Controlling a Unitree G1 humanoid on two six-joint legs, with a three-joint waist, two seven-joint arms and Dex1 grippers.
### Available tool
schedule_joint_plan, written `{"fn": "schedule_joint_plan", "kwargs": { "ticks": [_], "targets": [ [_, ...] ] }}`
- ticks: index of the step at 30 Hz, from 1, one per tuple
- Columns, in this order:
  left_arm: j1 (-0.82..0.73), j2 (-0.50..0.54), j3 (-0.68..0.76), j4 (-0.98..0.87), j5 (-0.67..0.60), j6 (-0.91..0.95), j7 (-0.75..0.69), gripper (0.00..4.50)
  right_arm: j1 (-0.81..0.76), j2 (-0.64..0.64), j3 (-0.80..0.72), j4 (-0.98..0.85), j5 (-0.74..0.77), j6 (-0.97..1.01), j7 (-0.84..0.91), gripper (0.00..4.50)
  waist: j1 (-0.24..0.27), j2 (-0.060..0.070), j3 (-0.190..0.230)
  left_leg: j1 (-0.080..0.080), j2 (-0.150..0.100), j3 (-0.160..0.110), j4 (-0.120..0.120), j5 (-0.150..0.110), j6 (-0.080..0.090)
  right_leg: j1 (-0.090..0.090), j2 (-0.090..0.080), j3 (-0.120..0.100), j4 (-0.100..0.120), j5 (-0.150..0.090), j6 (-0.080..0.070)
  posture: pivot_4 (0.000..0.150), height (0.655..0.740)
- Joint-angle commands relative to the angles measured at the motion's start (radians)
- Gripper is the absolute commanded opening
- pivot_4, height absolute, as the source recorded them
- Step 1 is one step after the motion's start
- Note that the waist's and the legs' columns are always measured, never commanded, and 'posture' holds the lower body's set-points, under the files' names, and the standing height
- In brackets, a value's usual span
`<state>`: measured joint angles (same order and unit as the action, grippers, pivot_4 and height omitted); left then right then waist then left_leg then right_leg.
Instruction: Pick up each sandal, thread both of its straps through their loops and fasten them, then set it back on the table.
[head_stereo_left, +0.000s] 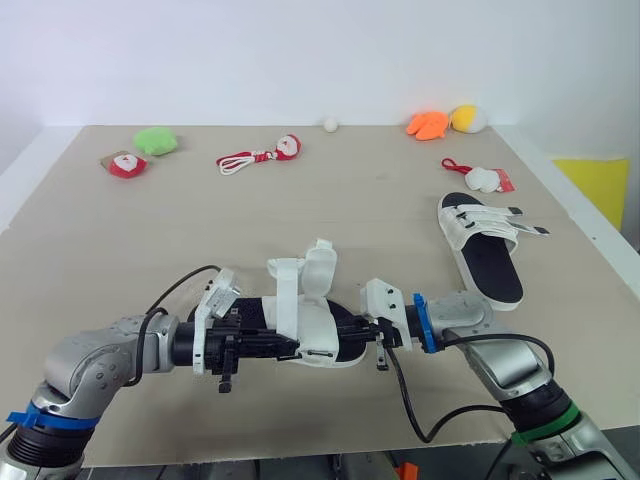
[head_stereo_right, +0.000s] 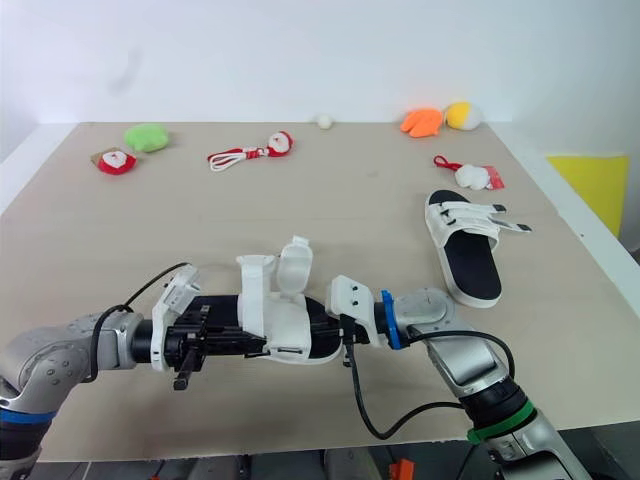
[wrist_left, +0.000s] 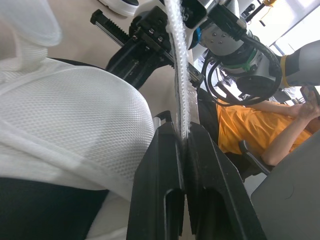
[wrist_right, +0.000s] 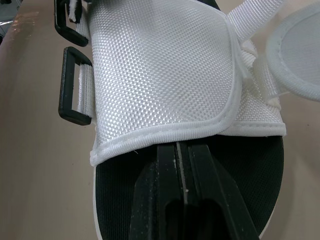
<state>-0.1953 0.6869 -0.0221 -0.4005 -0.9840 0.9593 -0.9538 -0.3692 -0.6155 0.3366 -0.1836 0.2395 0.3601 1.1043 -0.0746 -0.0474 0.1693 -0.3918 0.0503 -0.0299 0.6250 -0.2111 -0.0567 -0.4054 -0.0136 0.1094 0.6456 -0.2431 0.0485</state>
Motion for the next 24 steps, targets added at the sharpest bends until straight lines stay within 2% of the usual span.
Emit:
{"fn": "schedule_joint_plan", "kwargs": {
  "ticks": [1,9,24],
  "targets": [
    [0.007,-0.020,0.018,-0.021,-0.015,0.001,0.032,0.10,0.023,-0.003,0.024,0.044,-0.040,0.032,-0.022,0.00,0.000,0.000,0.000,0.000,0.000,0.000,0.000,0.000,0.000,0.000,0.000,0.000,0.000,0.000,0.000,0.150,0.7400],
    [0.046,-0.030,0.018,-0.049,-0.005,-0.002,0.063,0.10,0.028,0.000,0.024,0.039,-0.039,0.035,-0.025,0.00,0.000,0.000,0.000,0.000,0.000,0.000,0.000,0.000,0.000,0.000,0.000,0.000,0.000,0.000,0.000,0.150,0.7400],
    [0.076,-0.022,0.072,-0.090,-0.158,0.093,0.147,0.10,0.025,0.008,0.027,0.047,-0.040,0.031,-0.029,0.00,-0.002,0.000,0.000,0.001,0.001,0.000,0.000,0.000,0.000,0.000,0.001,0.000,0.000,0.000,0.000,0.150,0.7400]
  ]
}}
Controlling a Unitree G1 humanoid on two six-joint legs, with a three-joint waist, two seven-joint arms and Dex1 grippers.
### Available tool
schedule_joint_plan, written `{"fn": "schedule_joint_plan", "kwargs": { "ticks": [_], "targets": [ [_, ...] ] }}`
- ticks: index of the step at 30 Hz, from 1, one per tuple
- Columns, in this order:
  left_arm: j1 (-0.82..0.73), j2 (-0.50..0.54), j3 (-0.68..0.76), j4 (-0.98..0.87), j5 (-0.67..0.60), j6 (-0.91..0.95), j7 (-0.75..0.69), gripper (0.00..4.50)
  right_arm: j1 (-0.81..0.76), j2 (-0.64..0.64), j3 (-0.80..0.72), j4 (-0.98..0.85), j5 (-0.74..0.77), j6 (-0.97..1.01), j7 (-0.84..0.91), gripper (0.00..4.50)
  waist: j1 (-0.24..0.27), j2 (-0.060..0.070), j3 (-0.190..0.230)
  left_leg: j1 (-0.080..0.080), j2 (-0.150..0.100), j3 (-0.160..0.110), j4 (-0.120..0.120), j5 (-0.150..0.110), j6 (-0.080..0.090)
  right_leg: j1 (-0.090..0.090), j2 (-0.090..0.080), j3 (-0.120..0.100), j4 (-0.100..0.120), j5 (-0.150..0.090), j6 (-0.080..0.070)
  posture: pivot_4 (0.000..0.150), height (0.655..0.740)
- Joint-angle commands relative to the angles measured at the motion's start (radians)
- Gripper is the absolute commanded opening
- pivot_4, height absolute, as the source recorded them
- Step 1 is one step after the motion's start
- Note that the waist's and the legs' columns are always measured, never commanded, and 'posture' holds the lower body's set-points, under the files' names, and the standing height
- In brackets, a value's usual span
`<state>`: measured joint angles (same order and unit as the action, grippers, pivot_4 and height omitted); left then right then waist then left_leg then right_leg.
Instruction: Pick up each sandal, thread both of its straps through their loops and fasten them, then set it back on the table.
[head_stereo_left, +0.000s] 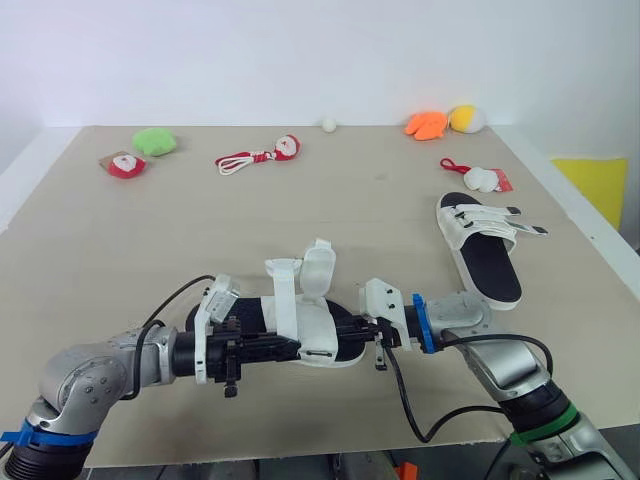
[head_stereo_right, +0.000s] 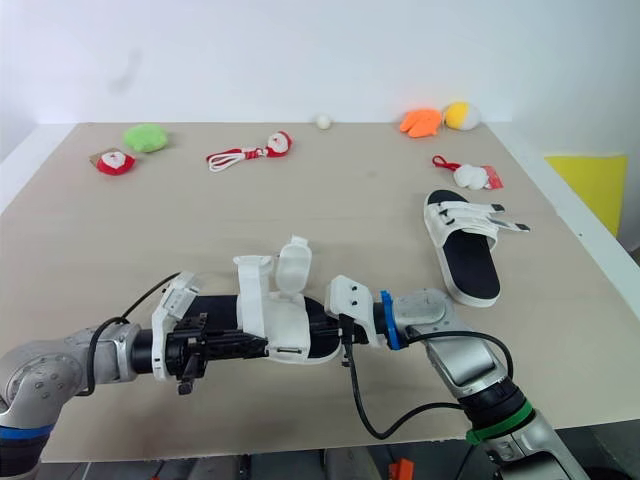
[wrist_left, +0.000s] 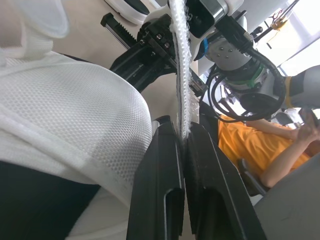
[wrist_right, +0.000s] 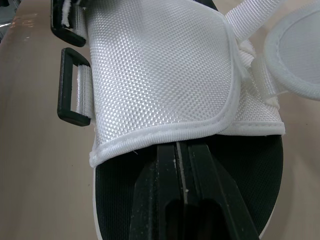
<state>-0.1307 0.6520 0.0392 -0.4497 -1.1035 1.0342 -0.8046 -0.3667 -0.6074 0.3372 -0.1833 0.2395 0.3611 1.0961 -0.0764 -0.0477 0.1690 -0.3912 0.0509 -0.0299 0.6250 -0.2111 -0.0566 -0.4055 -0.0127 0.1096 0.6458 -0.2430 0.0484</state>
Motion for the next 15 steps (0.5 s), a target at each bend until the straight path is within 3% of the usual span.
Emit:
{"fn": "schedule_joint_plan", "kwargs": {
  "ticks": [1,15],
  "targets": [
    [0.009,0.003,0.024,-0.033,-0.070,0.027,0.012,0.10,0.022,0.000,0.027,0.047,-0.040,0.030,-0.020,0.00,0.000,0.000,0.000,0.000,0.000,0.000,0.000,0.000,0.000,0.000,0.000,0.000,0.000,0.000,0.000,0.150,0.7400],
    [0.051,0.084,-0.074,-0.055,0.138,-0.118,-0.083,0.10,0.024,0.002,0.027,0.049,-0.040,0.026,-0.024,0.00,-0.001,0.000,0.000,0.000,0.001,0.000,-0.001,0.000,0.000,-0.001,0.001,0.000,0.000,-0.001,-0.001,0.150,0.7400]
  ]
}}
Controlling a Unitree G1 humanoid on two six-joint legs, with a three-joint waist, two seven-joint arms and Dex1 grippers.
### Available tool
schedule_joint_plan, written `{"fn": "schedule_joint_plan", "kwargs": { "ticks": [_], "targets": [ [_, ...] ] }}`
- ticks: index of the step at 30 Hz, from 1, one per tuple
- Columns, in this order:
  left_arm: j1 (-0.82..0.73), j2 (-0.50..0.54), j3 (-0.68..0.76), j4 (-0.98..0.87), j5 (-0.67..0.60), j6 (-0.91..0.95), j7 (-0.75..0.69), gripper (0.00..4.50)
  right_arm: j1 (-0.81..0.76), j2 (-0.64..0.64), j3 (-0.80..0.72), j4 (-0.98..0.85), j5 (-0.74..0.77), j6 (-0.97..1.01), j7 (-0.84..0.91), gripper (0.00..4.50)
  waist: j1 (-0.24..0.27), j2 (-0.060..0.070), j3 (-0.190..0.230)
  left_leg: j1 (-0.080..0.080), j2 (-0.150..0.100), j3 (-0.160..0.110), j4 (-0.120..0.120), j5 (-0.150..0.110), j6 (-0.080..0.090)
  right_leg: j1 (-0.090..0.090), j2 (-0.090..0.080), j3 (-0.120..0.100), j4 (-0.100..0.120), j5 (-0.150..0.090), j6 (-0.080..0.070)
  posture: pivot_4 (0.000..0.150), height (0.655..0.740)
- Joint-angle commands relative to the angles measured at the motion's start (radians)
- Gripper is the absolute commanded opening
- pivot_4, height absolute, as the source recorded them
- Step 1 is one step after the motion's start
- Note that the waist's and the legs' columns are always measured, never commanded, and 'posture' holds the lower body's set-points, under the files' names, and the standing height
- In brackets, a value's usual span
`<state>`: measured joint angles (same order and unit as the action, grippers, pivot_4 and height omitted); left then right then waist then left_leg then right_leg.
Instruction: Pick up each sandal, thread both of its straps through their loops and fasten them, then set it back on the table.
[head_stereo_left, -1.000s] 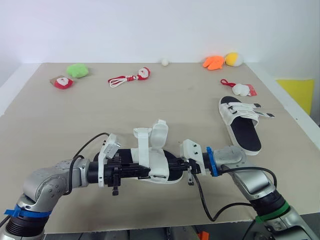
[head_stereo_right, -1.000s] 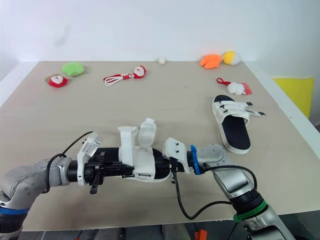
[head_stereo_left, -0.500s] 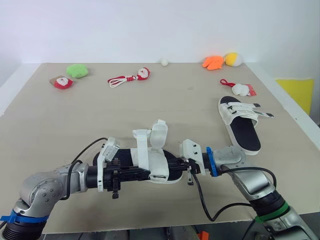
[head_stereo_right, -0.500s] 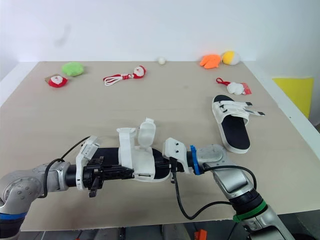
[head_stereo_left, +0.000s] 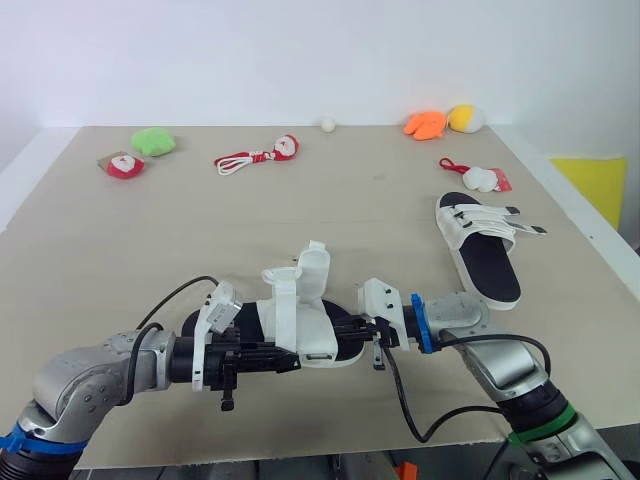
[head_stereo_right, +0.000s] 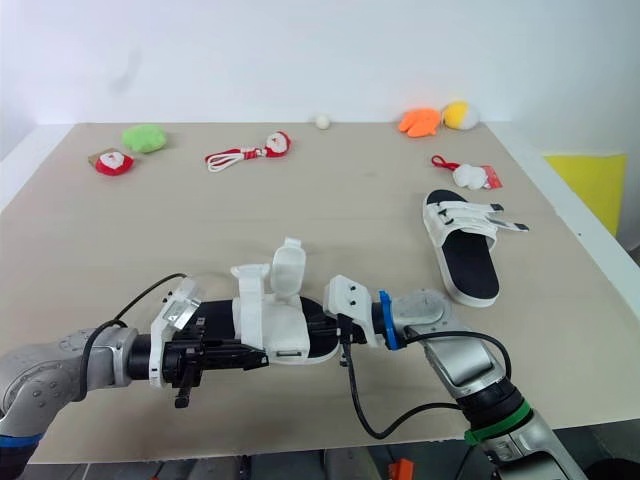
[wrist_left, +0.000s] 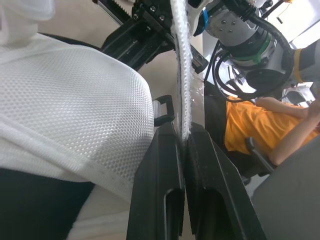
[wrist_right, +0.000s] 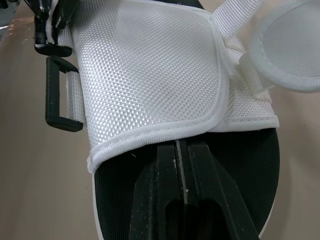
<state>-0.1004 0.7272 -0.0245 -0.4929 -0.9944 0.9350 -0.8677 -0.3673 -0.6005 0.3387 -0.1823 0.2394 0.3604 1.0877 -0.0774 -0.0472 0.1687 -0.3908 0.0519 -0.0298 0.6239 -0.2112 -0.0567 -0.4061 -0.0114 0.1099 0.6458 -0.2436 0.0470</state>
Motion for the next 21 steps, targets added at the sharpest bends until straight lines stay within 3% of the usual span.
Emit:
{"fn": "schedule_joint_plan", "kwargs": {
  "ticks": [1,21],
  "targets": [
    [0.022,0.008,-0.010,-0.010,0.036,-0.027,-0.022,0.10,0.025,-0.005,0.025,0.048,-0.039,0.027,-0.016,0.00,0.000,0.000,0.000,0.000,0.000,0.000,0.000,0.000,0.000,0.000,0.000,0.000,0.000,0.000,0.000,0.150,0.7400],
    [0.018,-0.004,-0.009,-0.005,0.070,-0.094,-0.045,0.10,0.017,-0.003,0.024,0.053,-0.037,0.028,-0.013,0.00,0.000,0.000,0.000,0.000,0.000,0.000,0.000,0.000,0.000,0.000,0.000,0.000,0.000,0.000,0.000,0.150,0.7400]
  ]
}}
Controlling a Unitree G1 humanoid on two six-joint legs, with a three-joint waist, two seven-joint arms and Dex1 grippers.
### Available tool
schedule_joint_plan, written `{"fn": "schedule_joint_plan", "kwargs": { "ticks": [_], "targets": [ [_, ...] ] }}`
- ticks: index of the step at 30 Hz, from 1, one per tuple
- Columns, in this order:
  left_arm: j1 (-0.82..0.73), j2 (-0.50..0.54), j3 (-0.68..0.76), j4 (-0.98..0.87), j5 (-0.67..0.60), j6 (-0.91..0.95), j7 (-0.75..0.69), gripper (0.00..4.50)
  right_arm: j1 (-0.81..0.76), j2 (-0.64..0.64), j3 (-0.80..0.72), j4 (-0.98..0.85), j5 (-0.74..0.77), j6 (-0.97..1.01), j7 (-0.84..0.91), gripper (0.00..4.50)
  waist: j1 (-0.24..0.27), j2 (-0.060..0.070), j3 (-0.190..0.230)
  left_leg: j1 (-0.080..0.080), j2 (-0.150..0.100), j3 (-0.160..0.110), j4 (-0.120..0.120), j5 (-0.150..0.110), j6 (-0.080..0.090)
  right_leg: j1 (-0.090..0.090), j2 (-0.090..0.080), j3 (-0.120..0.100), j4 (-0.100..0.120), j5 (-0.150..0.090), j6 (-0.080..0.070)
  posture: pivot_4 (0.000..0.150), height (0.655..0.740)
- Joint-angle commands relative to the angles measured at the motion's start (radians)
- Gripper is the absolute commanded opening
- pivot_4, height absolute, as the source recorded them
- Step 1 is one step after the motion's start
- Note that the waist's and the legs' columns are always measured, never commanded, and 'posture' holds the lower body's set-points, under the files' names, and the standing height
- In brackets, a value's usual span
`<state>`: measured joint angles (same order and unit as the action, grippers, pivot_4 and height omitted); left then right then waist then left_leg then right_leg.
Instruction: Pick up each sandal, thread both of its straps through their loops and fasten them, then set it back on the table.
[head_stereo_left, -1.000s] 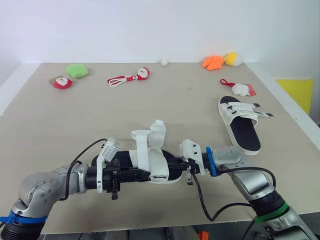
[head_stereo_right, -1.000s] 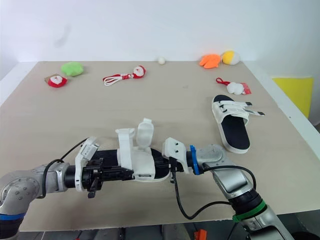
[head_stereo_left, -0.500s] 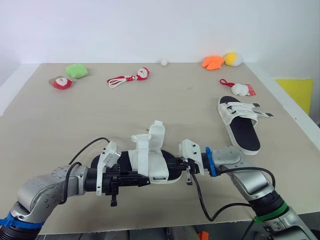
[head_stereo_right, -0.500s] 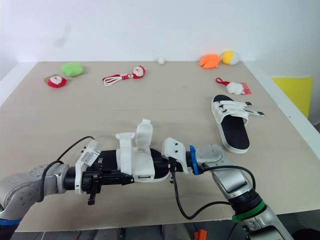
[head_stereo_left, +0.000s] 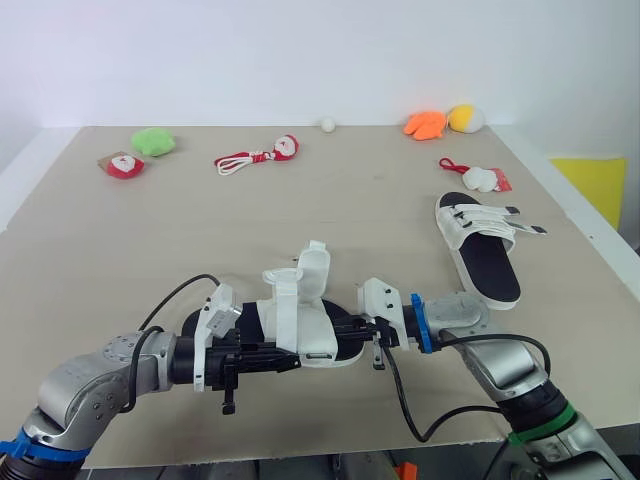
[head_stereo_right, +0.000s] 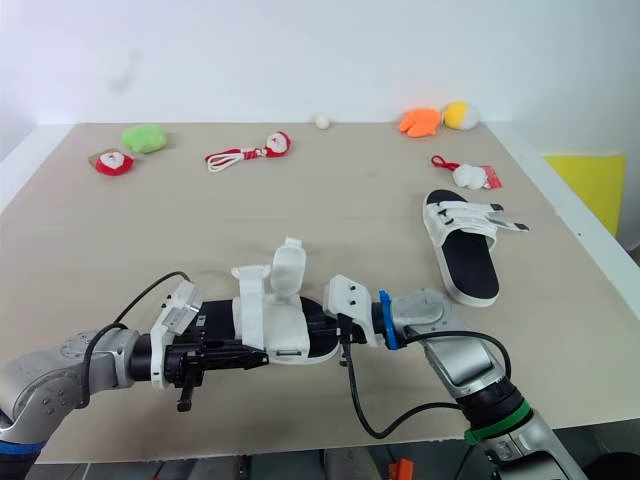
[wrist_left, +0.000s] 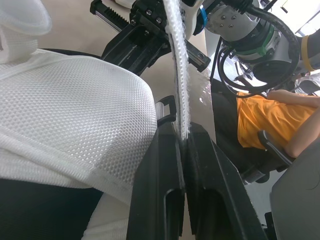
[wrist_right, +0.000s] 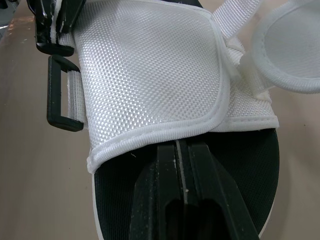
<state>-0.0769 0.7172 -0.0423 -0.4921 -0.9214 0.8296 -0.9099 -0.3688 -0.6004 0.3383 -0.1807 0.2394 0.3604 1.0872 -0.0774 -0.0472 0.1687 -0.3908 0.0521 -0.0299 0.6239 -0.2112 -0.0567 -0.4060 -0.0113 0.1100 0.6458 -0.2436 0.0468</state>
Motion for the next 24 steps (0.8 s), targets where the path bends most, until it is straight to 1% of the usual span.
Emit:
{"fn": "schedule_joint_plan", "kwargs": {
  "ticks": [1,2,3,4,5,6,7,11,20,24],
  "targets": [
    [-0.008,0.007,0.010,-0.005,-0.004,0.013,-0.002,0.10,0.019,-0.003,0.025,0.052,-0.037,0.028,-0.012,0.00,0.000,0.000,0.000,0.000,0.000,0.000,0.000,0.000,0.000,0.000,0.000,0.000,0.000,0.000,0.000,0.150,0.7400],
    [-0.009,0.008,0.010,-0.005,-0.005,0.015,-0.002,0.10,0.018,-0.003,0.025,0.052,-0.038,0.028,-0.012,0.00,0.000,0.000,0.000,0.000,0.000,0.000,0.000,0.000,0.000,0.000,0.000,0.000,0.000,0.000,0.000,0.150,0.7400],
    [-0.008,0.013,0.007,-0.008,-0.008,0.021,-0.007,0.70,0.018,-0.003,0.025,0.052,-0.038,0.028,-0.013,0.00,0.000,0.000,0.000,0.000,0.000,0.000,0.000,0.000,0.000,0.000,0.000,0.000,0.000,0.000,0.000,0.150,0.7400],
    [-0.005,0.016,0.004,-0.013,-0.006,0.023,-0.011,0.96,0.019,-0.003,0.024,0.051,-0.037,0.029,-0.013,0.00,0.000,0.000,0.000,0.000,0.000,0.000,0.000,0.000,0.000,0.000,0.000,0.000,0.000,0.000,0.000,0.150,0.7400],
    [-0.003,0.018,0.004,-0.016,-0.007,0.024,-0.013,1.53,0.020,-0.003,0.024,0.050,-0.037,0.030,-0.014,0.00,0.000,0.000,0.000,0.000,0.000,0.000,0.000,0.000,0.000,0.000,0.000,0.000,0.000,0.000,0.000,0.150,0.7400],
    [-0.002,0.019,0.003,-0.018,-0.007,0.024,-0.014,1.93,0.021,-0.003,0.024,0.049,-0.037,0.031,-0.014,0.00,0.000,0.000,0.000,0.000,0.000,0.000,0.000,0.000,0.000,0.000,0.000,0.000,0.000,0.000,0.000,0.150,0.7400],
    [-0.002,0.016,0.006,-0.016,-0.005,0.021,-0.011,2.20,0.021,-0.003,0.024,0.049,-0.036,0.031,-0.014,0.00,0.000,0.000,0.000,0.000,0.000,0.000,0.000,0.000,0.000,0.000,0.000,0.000,0.000,0.000,0.000,0.150,0.7400],
    [-0.022,0.008,0.029,-0.004,-0.032,0.034,-0.001,2.20,0.021,-0.003,0.024,0.050,-0.036,0.031,-0.015,0.00,0.001,0.000,0.000,0.000,0.000,0.000,0.002,0.001,0.001,0.001,0.000,0.001,0.000,0.000,0.000,0.150,0.7400],
    [-0.110,-0.045,0.114,0.046,-0.181,0.111,0.071,2.20,0.020,-0.002,0.024,0.053,-0.037,0.028,-0.015,0.00,0.000,0.000,0.000,0.000,0.000,0.000,0.001,0.001,0.001,0.001,0.000,0.001,0.000,0.000,0.000,0.150,0.7400],
    [-0.130,-0.047,0.110,0.055,-0.179,0.119,0.081,2.20,0.019,-0.001,0.023,0.054,-0.038,0.029,-0.015,0.00,0.000,0.000,0.000,0.000,0.000,0.000,0.001,0.001,0.001,0.000,0.001,0.001,0.000,0.000,0.000,0.150,0.7400]
  ]
}}
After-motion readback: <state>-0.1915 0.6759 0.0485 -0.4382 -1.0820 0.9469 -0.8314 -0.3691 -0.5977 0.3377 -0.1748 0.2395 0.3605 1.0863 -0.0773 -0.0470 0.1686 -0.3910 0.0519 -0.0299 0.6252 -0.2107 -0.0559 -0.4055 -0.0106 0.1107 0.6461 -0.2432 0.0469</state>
